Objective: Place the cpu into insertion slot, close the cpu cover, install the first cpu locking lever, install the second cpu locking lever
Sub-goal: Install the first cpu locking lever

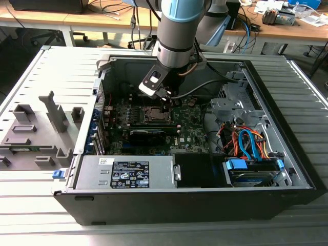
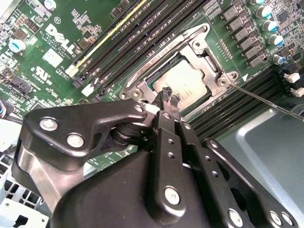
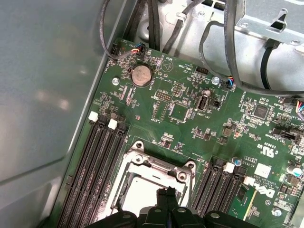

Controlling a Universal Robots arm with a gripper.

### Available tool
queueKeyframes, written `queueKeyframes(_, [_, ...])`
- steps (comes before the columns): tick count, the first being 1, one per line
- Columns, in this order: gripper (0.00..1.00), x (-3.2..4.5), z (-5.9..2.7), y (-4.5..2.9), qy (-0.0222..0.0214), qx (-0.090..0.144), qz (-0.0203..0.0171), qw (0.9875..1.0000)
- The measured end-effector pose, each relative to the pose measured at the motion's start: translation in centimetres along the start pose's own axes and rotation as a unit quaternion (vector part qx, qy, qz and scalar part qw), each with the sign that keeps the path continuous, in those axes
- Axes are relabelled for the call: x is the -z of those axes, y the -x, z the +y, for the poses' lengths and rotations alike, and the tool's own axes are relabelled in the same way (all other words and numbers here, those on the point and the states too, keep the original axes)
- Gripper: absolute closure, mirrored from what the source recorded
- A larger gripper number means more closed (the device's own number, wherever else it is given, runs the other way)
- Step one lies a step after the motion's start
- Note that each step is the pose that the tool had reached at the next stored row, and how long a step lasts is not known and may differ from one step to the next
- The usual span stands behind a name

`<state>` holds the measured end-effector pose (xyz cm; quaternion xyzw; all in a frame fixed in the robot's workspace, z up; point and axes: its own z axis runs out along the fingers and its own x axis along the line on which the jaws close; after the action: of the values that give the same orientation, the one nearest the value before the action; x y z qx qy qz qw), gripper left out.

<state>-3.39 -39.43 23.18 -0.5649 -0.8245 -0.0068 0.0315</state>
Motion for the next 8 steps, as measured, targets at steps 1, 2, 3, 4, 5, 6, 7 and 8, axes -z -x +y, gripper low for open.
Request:
queueKeyframes(1, [0.89,0.0,0.0,0.0,0.0,0.001,0.0,1.0])
queueKeyframes(2, [0.89,0.0,0.0,0.0,-0.0001,0.002,0.0,1.0])
queueKeyframes(3, [0.89,0.0,0.0,0.0,-0.0001,0.002,0.0,1.0])
queueKeyframes(4, [0.89,0.0,0.0,0.0,-0.0001,0.003,-0.0001,1.0])
queueKeyframes(5, [0.89,0.0,0.0,0.0,-0.0002,0.003,-0.0001,1.0])
queueKeyframes(6, [0.89,0.0,0.0,0.0,-0.0002,0.004,-0.0001,1.0])
queueKeyframes(7, [0.89,0.0,0.0,0.0,-0.0003,0.005,-0.0001,1.0])
queueKeyframes(8, [0.89,0.0,0.0,0.0,-0.0004,0.006,-0.0001,1.0])
